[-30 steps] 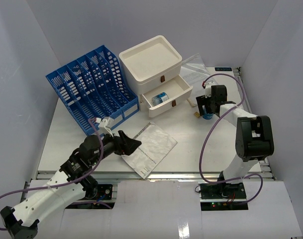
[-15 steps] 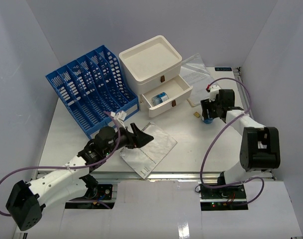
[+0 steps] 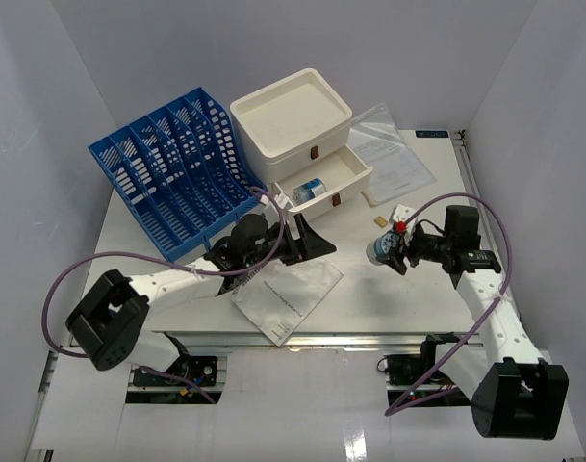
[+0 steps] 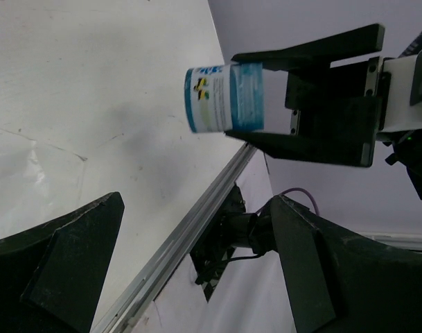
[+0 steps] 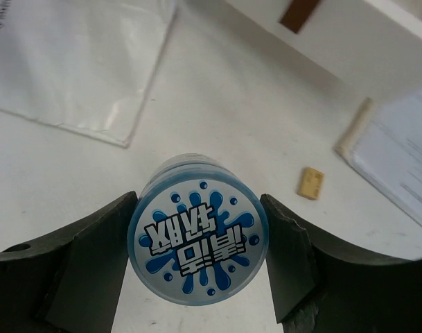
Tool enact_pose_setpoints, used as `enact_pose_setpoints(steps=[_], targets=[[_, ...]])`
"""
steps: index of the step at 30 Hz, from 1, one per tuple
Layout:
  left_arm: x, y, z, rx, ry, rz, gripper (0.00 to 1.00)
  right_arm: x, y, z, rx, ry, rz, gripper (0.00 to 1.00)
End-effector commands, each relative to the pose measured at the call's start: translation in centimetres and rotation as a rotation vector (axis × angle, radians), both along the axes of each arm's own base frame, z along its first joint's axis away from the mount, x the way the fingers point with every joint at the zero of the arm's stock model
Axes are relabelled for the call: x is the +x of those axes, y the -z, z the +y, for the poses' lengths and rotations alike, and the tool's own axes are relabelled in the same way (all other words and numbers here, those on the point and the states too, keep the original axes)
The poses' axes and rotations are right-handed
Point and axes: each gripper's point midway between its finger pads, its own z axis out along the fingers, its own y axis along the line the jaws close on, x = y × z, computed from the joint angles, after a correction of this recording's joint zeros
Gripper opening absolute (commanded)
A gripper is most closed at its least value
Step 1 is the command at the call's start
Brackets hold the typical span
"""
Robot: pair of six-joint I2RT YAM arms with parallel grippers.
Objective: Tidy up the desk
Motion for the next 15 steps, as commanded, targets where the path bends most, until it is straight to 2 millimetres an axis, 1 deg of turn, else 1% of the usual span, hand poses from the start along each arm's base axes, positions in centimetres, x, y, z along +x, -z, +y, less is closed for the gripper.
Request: enact_pose_setpoints(steps=[1, 4, 7, 8, 15], targets=[[-0.8, -2.7, -3.4, -0.108, 0.097, -0.035, 0.98, -4.7, -1.2, 3.7, 0.129, -0.314, -0.026, 0.08], [-1.2, -2.4, -5.0, -0.119, 0.13, -0.028, 0.98, -5.0, -1.8, 4.5, 0.143, -0.342, -0.02, 0.08], [-1.5, -2.0, -6.1, -0.115, 0.154, -0.015, 0.98, -5.2, -2.5, 5.2, 0.162, -0.359, -0.032, 0.08], [-1.7, -1.6, -6.5, -0.108, 0.163, -0.007, 0.98, -5.2, -2.8, 5.5, 0.165, -0.372, -0.047, 0.08], [-2.1, -1.3, -7.8, -0.103, 0.18, 0.005, 0.98, -5.1, -2.8, 6.8, 0.15, -0.38, -0.057, 0.08]])
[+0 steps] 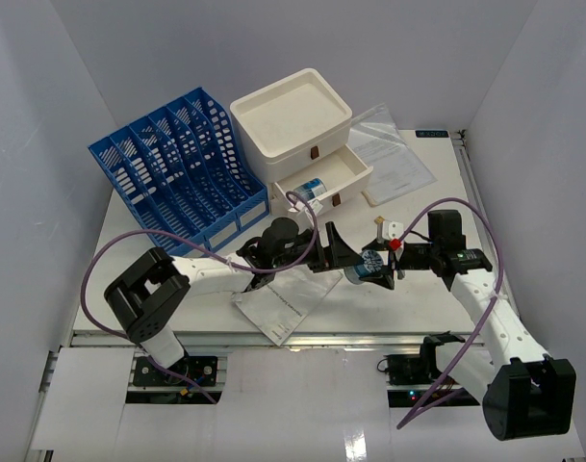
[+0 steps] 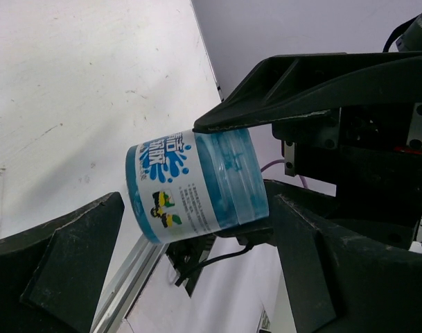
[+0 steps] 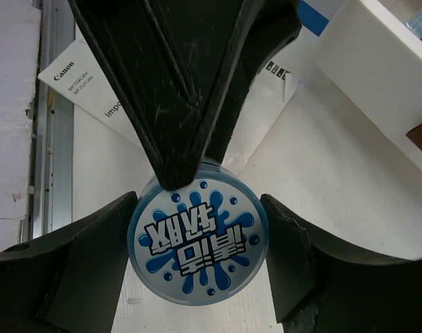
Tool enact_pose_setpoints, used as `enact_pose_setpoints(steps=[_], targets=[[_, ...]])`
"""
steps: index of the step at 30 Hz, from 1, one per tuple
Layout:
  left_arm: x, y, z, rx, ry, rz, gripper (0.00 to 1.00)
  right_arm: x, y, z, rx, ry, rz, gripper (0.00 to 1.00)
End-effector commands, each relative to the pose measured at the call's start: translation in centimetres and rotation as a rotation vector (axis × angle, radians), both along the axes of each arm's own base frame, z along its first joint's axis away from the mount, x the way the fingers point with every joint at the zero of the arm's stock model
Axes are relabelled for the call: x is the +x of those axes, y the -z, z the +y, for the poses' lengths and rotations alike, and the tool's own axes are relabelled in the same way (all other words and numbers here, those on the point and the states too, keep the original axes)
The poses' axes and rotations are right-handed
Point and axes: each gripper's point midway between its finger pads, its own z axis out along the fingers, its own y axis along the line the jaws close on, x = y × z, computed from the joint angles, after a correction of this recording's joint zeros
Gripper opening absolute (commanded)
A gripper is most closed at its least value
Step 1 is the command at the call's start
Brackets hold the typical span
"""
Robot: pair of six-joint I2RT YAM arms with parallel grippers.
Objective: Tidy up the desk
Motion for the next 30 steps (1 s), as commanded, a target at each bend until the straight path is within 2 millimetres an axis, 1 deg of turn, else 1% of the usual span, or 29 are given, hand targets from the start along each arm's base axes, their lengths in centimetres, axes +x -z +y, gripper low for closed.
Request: enact_pose_setpoints(steps=[1, 6, 7, 9, 12, 13, 14, 15, 17, 18, 19, 21, 22, 23, 24, 25, 27, 30], targets=[[-0.1, -2.8, -1.3, -0.063, 0.019, -0.041, 0.98, 0.6, -2.3, 1.4, 0.043, -0.03, -0.094, 0.08], [0.0, -2.4, -1.8, -0.042, 0.013, -0.02, 0.97, 0.7, -1.9, 2.0, 0.027, -0.015, -0.092, 0.08], [0.0, -2.2, -1.8, -0.033, 0.011, -0.012, 0.95, 1.0, -2.1, 2.1, 0.03, -0.009, -0.108, 0.08], [0.2, -1.7, -1.7, -0.01, 0.001, -0.001, 0.85, 1.4, -2.1, 2.0, 0.02, 0.021, -0.121, 0.08], [0.2, -1.0, -1.4, 0.029, -0.01, 0.012, 0.58, 1.8, -1.8, 1.8, 0.006, 0.053, -0.132, 0.15], [0.2, -0.9, -1.5, 0.036, -0.008, 0.01, 0.49, 1.9, -1.7, 1.8, 0.003, 0.061, -0.134, 0.21], [0.3, -0.9, -1.5, 0.044, -0.008, 0.01, 0.42, 2.0, -1.7, 1.7, 0.001, 0.067, -0.136, 0.32], [0.3, -0.7, -1.5, 0.051, -0.008, 0.011, 0.37, 2.0, -1.7, 1.7, 0.0, 0.073, -0.138, 0.46], [0.4, -0.7, -1.5, 0.073, -0.006, 0.008, 0.15, 2.2, -1.7, 1.5, -0.005, 0.091, -0.157, 0.78], [0.7, -0.6, -1.3, 0.097, -0.013, -0.013, 0.07, 2.5, -1.8, 1.3, -0.013, 0.11, -0.17, 0.89], [1.2, -0.6, -1.2, 0.123, -0.028, -0.037, 0.01, 3.0, -2.0, 1.0, -0.026, 0.141, -0.185, 0.95], [2.8, -1.3, -0.8, 0.185, -0.094, -0.096, 0.0, 4.5, -2.1, -0.4, -0.07, 0.252, -0.215, 0.9], [3.5, -1.7, -0.3, 0.226, -0.118, -0.129, 0.0, 5.1, -2.3, -1.1, -0.088, 0.303, -0.227, 0.9], [4.2, -1.9, 0.2, 0.273, -0.147, -0.161, 0.0, 5.7, -2.6, -1.8, -0.102, 0.351, -0.238, 0.9], [5.3, -1.8, 1.3, 0.346, -0.208, -0.182, 0.0, 5.9, -2.8, -2.3, -0.105, 0.382, -0.245, 0.9], [6.2, -2.0, 2.2, 0.4, -0.256, -0.211, 0.0, 6.1, -3.0, -2.8, -0.104, 0.408, -0.25, 0.9], [7.9, -3.8, 3.2, 0.455, -0.323, -0.284, 0.0, 6.2, -3.7, -3.5, -0.091, 0.443, -0.258, 0.9], [9.9, -6.0, 3.8, 0.506, -0.388, -0.351, 0.0, 6.5, -4.0, -4.3, -0.089, 0.494, -0.251, 0.9]])
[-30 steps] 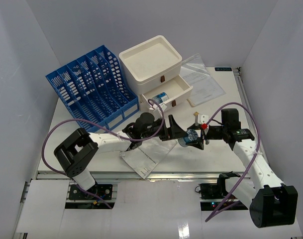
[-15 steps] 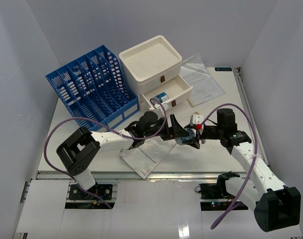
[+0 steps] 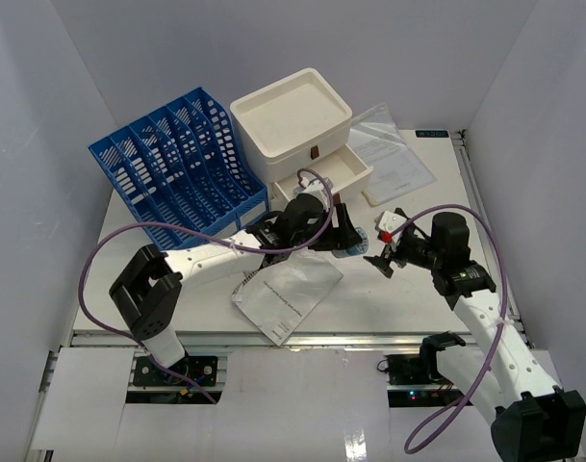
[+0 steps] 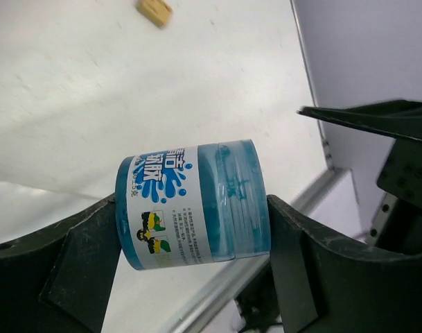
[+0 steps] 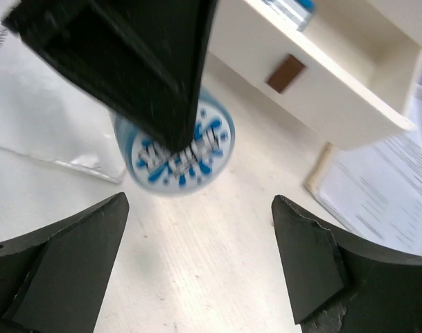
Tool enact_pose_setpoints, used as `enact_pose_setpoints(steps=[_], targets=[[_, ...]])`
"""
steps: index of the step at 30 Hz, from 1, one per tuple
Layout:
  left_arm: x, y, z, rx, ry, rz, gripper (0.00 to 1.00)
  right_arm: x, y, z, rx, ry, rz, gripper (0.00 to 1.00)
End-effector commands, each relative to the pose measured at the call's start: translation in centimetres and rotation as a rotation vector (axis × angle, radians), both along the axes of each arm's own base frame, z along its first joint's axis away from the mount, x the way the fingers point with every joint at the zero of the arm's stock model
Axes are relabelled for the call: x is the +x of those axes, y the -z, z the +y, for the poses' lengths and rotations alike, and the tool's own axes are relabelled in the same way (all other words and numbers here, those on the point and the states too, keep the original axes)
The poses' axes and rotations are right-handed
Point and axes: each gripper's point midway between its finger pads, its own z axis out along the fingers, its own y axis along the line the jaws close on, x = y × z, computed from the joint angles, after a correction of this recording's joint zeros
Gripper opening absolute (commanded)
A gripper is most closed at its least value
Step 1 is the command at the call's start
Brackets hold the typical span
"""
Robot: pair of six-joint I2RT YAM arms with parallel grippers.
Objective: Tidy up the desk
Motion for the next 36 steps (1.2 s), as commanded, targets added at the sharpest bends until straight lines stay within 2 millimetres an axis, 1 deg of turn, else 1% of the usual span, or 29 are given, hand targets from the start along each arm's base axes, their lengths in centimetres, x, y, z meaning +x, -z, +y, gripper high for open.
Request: enact_pose_setpoints(steps=[1, 2, 5, 6, 7, 9, 10, 11, 13, 15, 16, 17, 18, 20, 22, 24, 28, 29, 31, 33, 36], targets=[[4.3, -6.1, 3.1, 0.156, -0.16, -0.218, 0.0, 1.7, -2.0, -2.1, 0.015, 0.146, -0.054, 0.9], [5.3, -7.4, 3.4, 0.177, -0.189, -0.253, 0.0, 1.8, -2.0, -2.3, 0.016, 0.158, -0.056, 0.9], [7.4, -9.2, 3.1, 0.209, -0.232, -0.302, 0.0, 2.4, -2.1, -3.1, 0.015, 0.204, -0.054, 0.9], [8.2, -9.5, 2.8, 0.224, -0.243, -0.314, 0.0, 2.5, -2.1, -3.3, 0.017, 0.213, -0.051, 0.9], [9.0, -9.1, 2.4, 0.248, -0.252, -0.319, 0.0, 2.5, -2.0, -3.4, 0.019, 0.217, -0.046, 0.9], [10.3, -10.4, 1.8, 0.254, -0.273, -0.356, 0.0, 2.5, -2.0, -3.5, 0.025, 0.223, -0.039, 0.9], [11.3, -10.2, 1.2, 0.278, -0.282, -0.372, 0.0, 2.5, -1.9, -3.6, 0.03, 0.225, -0.035, 0.9], [12.1, -11.7, 1.0, 0.265, -0.309, -0.399, 0.0, 2.5, -1.9, -3.6, 0.034, 0.221, -0.031, 0.9], [13.4, -10.7, 0.5, 0.318, -0.325, -0.418, 0.0, 2.3, -1.6, -3.5, 0.04, 0.215, -0.019, 0.9], [15.0, -10.8, 0.6, 0.354, -0.386, -0.447, 0.0, 2.3, -1.3, -3.5, 0.042, 0.209, -0.009, 0.9], [15.3, -11.8, 1.0, 0.354, -0.417, -0.463, 0.0, 2.3, -1.3, -3.5, 0.042, 0.209, -0.008, 0.9], [16.1, -11.7, 1.2, 0.382, -0.451, -0.479, 0.0, 2.3, -1.2, -3.5, 0.042, 0.211, -0.002, 0.9], [16.8, -11.4, 1.4, 0.407, -0.481, -0.492, 0.0, 2.3, -1.0, -3.6, 0.042, 0.212, 0.004, 0.9], [18.0, -10.3, 1.4, 0.431, -0.498, -0.492, 0.0, 2.4, -0.9, -3.6, 0.042, 0.214, 0.008, 0.9], [18.9, -10.2, 1.1, 0.423, -0.515, -0.494, 0.0, 2.3, -1.0, -3.6, 0.047, 0.211, 0.007, 0.9], [19.5, -10.8, 1.0, 0.404, -0.531, -0.5, 0.0, 2.2, -1.0, -3.6, 0.05, 0.208, 0.01, 0.9], [20.4, -9.8, 0.5, 0.409, -0.524, -0.494, 0.0, 2.3, -0.8, -3.8, 0.051, 0.213, 0.018, 0.9], [20.4, -9.5, 0.5, 0.41, -0.519, -0.49, 0.04, 2.3, -0.7, -3.8, 0.051, 0.215, 0.022, 0.9], [20.4, -8.8, 0.3, 0.41, -0.501, -0.479, 0.17, 2.5, -0.4, -3.9, 0.052, 0.221, 0.033, 0.9], [20.3, -8.5, 0.2, 0.412, -0.489, -0.471, 0.34, 2.6, -0.4, -4.0, 0.055, 0.228, 0.04, 0.9], [20.1, -8.7, 0.2, 0.405, -0.467, -0.464, 0.67, 2.6, -0.3, -3.9, 0.06, 0.226, 0.051, 0.9]])
